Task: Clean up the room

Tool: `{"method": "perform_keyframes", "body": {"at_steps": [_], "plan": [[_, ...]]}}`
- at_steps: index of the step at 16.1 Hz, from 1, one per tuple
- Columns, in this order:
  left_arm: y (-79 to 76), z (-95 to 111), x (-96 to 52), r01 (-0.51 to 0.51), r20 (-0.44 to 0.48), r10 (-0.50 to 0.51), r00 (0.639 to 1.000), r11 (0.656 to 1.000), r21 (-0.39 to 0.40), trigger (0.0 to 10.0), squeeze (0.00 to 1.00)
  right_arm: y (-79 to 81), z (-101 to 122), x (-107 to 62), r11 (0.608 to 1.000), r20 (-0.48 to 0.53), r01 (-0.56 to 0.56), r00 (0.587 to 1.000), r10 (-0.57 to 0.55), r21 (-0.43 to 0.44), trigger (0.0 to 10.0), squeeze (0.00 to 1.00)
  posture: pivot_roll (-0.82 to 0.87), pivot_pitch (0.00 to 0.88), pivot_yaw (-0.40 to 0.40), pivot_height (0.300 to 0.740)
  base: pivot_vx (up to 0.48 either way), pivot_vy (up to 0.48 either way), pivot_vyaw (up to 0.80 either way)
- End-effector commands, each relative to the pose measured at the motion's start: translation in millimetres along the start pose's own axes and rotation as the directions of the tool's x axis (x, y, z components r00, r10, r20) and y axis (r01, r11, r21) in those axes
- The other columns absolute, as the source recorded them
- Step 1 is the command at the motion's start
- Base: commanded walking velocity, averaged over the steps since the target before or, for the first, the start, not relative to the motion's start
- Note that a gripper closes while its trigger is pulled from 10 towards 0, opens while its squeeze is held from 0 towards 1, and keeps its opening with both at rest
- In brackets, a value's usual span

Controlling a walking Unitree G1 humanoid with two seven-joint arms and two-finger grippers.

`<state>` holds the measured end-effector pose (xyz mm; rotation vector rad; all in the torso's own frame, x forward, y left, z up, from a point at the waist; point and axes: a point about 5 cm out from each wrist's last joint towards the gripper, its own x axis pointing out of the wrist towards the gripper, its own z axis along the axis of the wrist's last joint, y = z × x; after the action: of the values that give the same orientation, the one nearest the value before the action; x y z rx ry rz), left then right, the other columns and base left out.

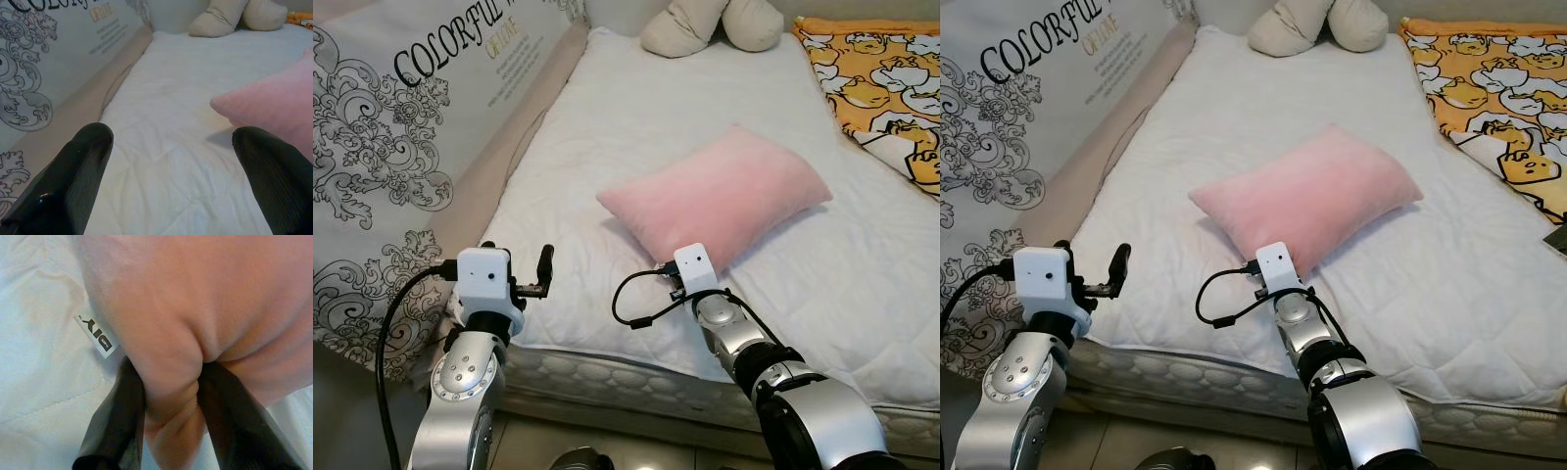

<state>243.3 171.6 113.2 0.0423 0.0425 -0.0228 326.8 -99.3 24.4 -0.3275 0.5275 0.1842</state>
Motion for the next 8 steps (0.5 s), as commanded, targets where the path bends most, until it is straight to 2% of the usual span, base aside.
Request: {"method": "perform_keyframes", "body": {"at_steps": [1,4,8], "plan": [[-2.1,-4.2,1.4,0.015,-0.023,-0.016,1.0,1.0,-0.005,10.0,0.0,-0.3,0.4,0.2,1.0,-0.003,-0.015,1.0,0.015,0.016,0.0,0.0,0.08,0.019,0.106,0.74,0.0,0.0,0.0],[-7.2,-5.1,6.6,0.028,-0.019,-0.029,0.999,0.999,-0.018,10.0,0.0,-15.3,8.4,1.1,0.998,0.056,-0.017,0.998,0.013,0.063,0.0,0.0,0.04,0.0,0.099,0.74,0.0,0.0,0.0],[-14.7,-6.9,13.7,0.046,-0.003,-0.046,0.999,0.998,-0.034,10.0,0.0,-48.6,9.2,-4.8,0.995,0.197,0.042,0.979,-0.059,0.089,0.0,0.0,-0.02,0.0,0.085,0.74,0.0,0.0,0.0]]}}
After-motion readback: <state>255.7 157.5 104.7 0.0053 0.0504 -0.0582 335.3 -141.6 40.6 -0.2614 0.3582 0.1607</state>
